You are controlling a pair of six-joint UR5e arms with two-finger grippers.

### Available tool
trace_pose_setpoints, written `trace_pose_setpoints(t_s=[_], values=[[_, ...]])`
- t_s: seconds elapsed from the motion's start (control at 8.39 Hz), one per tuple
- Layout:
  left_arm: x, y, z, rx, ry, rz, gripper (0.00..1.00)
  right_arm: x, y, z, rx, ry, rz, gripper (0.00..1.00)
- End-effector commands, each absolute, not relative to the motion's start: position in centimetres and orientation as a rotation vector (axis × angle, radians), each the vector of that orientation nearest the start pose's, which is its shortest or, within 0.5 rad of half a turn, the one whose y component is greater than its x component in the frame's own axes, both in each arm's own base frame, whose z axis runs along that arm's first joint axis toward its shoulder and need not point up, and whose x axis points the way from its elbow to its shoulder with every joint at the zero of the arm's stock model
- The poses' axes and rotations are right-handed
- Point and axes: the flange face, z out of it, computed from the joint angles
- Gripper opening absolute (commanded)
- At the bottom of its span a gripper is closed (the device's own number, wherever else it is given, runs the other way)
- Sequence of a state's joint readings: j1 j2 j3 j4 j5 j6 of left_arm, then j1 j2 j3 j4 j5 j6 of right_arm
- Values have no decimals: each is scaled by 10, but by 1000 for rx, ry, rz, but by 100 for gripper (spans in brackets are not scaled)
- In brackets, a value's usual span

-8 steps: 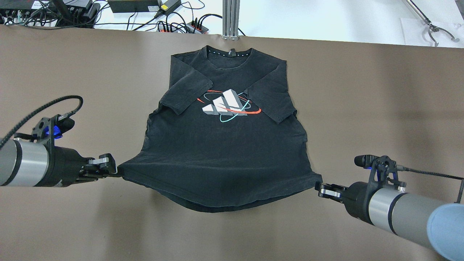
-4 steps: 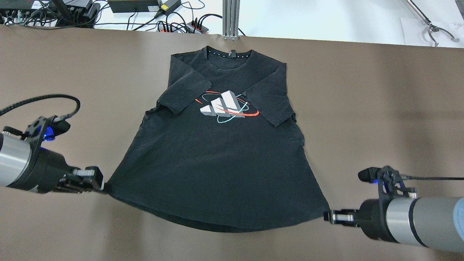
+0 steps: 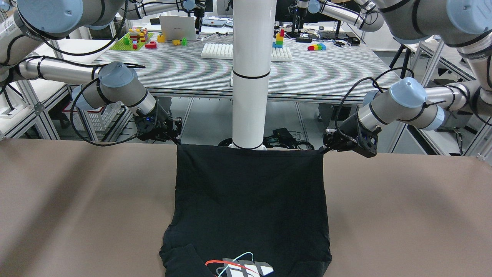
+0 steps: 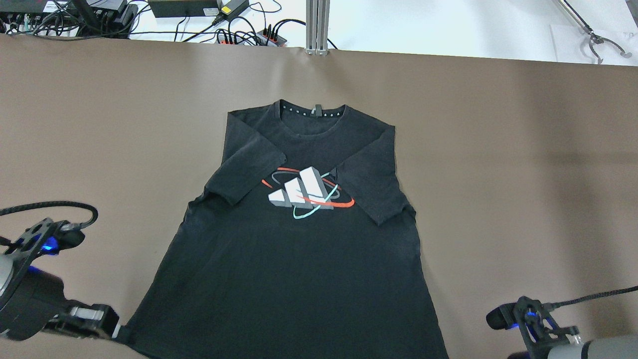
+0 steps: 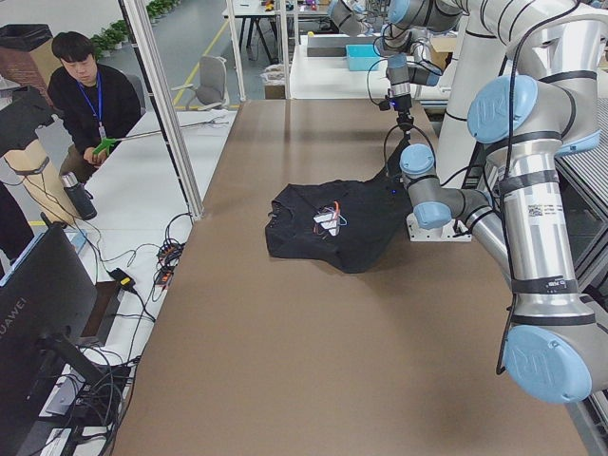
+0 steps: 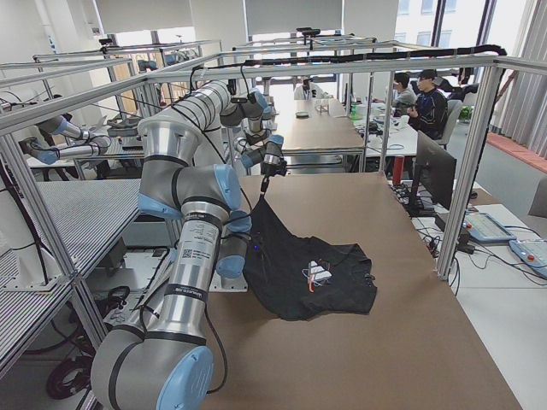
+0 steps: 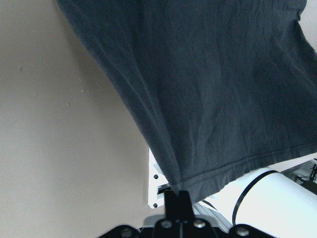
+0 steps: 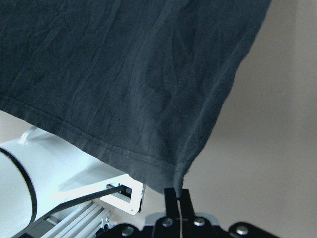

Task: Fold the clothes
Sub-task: 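Grasp the hem corners with the left and right grippers, then lift the hem and fold it toward the collar with both grippers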

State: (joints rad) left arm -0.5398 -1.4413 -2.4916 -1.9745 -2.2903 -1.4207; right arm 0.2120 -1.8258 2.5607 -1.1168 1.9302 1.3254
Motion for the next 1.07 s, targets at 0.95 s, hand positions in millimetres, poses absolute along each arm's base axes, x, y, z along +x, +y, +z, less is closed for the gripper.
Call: trace_pose_setpoints(t_s=[0.95], values=[[288,-466,263,156,1161,-360,0,-293,-391,288,209,-1032,265,0]])
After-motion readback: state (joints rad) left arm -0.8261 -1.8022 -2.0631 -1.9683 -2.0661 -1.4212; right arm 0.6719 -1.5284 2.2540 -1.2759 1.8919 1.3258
